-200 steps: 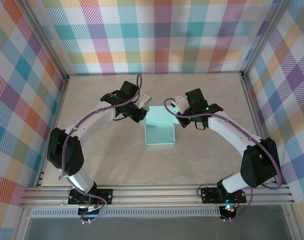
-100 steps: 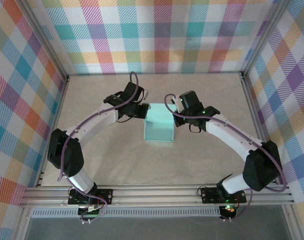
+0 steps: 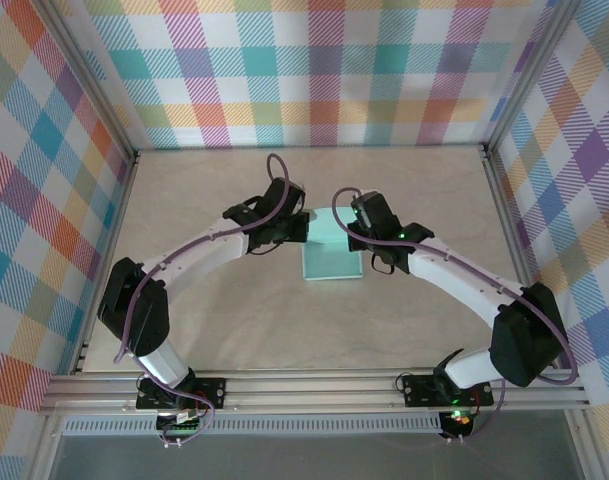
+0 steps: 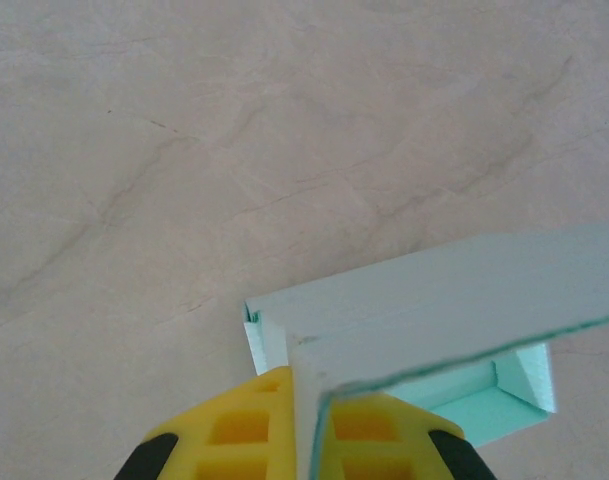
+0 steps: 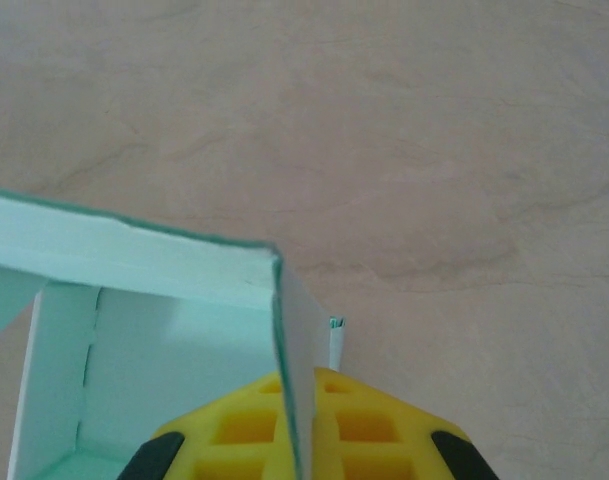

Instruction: Fold the paper box

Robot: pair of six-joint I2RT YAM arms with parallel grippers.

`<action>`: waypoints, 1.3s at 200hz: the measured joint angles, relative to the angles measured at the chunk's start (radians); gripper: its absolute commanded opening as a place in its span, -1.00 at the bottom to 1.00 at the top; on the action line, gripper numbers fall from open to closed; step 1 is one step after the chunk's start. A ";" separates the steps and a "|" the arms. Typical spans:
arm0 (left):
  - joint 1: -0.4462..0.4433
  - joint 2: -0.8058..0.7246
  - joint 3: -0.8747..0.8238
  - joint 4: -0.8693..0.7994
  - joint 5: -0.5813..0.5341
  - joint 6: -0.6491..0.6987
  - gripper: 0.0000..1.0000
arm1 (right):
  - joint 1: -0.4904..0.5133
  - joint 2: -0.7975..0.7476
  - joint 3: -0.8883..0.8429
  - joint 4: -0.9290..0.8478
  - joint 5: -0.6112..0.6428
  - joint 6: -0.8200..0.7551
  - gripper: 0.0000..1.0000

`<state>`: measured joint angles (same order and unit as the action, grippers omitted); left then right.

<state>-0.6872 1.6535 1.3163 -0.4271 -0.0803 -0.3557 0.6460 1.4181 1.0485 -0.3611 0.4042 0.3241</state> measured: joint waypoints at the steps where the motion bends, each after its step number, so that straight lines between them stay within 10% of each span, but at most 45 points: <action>1: 0.000 0.000 -0.001 0.002 -0.001 0.000 -1.00 | 0.000 0.000 -0.001 0.002 0.002 0.002 -1.00; 260: -0.257 -0.033 -0.298 0.425 -0.435 -0.075 -1.00 | 0.050 -0.204 -0.555 0.621 0.107 0.110 -1.00</action>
<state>-0.9447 1.6203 1.0183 -0.0025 -0.5148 -0.4305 0.6956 1.2137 0.4931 0.2604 0.5114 0.4339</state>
